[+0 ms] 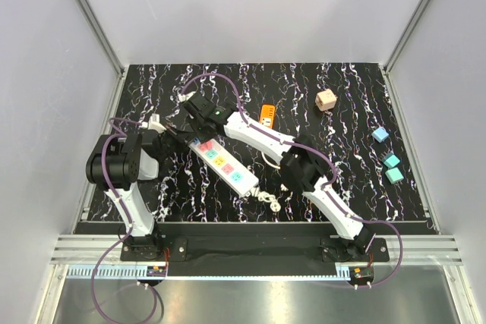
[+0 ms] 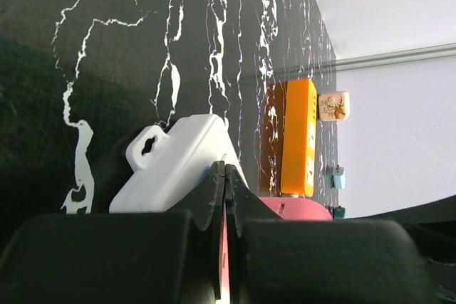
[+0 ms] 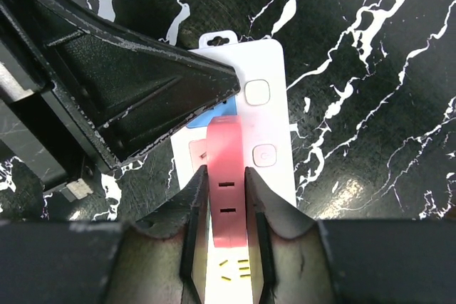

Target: Pull the plug off the socket

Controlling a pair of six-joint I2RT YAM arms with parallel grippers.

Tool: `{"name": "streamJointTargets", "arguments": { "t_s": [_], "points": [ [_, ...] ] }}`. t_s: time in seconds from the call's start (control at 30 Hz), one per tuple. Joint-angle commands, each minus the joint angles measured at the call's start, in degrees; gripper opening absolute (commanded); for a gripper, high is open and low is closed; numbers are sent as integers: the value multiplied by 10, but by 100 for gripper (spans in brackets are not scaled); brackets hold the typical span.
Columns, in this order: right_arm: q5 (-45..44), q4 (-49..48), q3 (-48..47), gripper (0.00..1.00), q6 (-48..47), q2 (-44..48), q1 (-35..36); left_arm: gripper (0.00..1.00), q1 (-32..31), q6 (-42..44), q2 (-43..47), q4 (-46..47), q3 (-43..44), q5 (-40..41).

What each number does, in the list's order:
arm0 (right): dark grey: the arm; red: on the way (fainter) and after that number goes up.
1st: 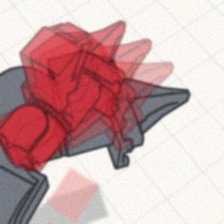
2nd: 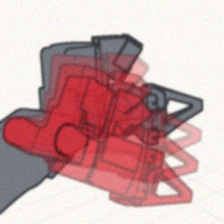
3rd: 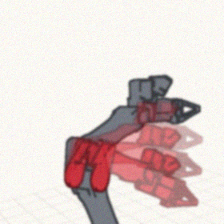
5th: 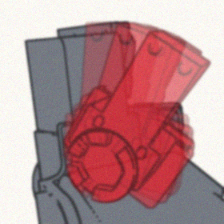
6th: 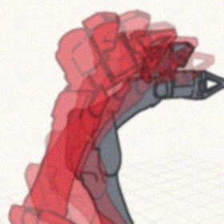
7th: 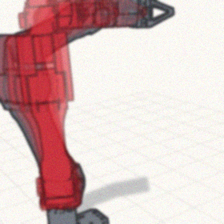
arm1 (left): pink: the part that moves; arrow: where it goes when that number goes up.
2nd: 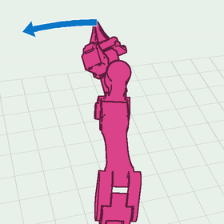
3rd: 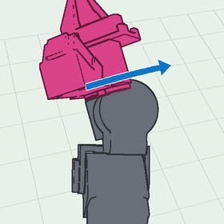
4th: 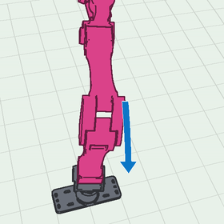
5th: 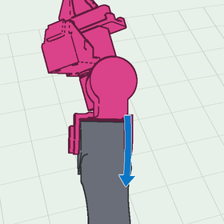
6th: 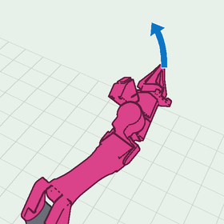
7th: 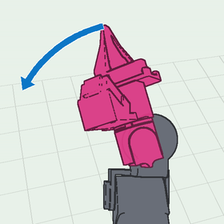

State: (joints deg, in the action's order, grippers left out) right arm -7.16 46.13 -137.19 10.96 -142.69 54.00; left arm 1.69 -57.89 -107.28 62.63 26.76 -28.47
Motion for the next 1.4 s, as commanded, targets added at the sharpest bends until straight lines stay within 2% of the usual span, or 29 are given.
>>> {"name": "streamJointTargets", "arguments": {
  "t_s": [0.0, 0.37, 0.5, 0.7, 0.77, 0.87, 0.93, 1.0, 1.03, 1.1, 1.13, 1.23, 1.33, 1.37],
  "points": [
    [-19, -28, -62, 0, 4, 15, 8, 0, -4, 30, 8, -32, 10, 16],
    [-35, -30, -85, 0, -6, 31, 10, 0, -7, 32, 7, -37, 14, 13],
    [-85, -30, -54, 0, -19, 62, 10, 0, -7, 31, 10, -27, 10, 12],
    [-180, -36, 66, 0, -26, 156, 0, 0, -7, 32, 21, -7, 1, 11],
    [-192, -56, 142, 0, -20, 210, -11, 0, -7, 35, 26, -9, 0, 13],
    [-195, -115, 276, 0, 1, 306, -49, 0, -7, 36, 29, -8, 0, 12],
    [-175, -152, 379, 0, 19, 355, -96, 0, -7, 35, 26, -6, 0, 11],
    [-150, -171, 443, 0, 47, 424, -136, 0, -7, 33, 26, -4, -1, 10],
    [-143, -185, 499, 0, 54, 445, -179, 0, -7, 33, 25, -2, -2, 10],
    [-127, -200, 551, 0, 74, 507, -220, 0, -8, 31, 26, -1, -3, 9],
    [-123, -217, 594, 0, 80, 527, -264, 0, -7, 31, 25, 1, -3, 8],
    [-115, -241, 648, 0, 104, 609, -341, 0, -7, 26, 20, 8, -3, 5],
    [-124, -267, 685, 0, 115, 646, -397, 0, -7, 23, 18, 14, -5, 3],
    [-126, -273, 695, 0, 136, 667, -441, 0, -7, 23, 18, 14, -4, 3]
  ]
}}
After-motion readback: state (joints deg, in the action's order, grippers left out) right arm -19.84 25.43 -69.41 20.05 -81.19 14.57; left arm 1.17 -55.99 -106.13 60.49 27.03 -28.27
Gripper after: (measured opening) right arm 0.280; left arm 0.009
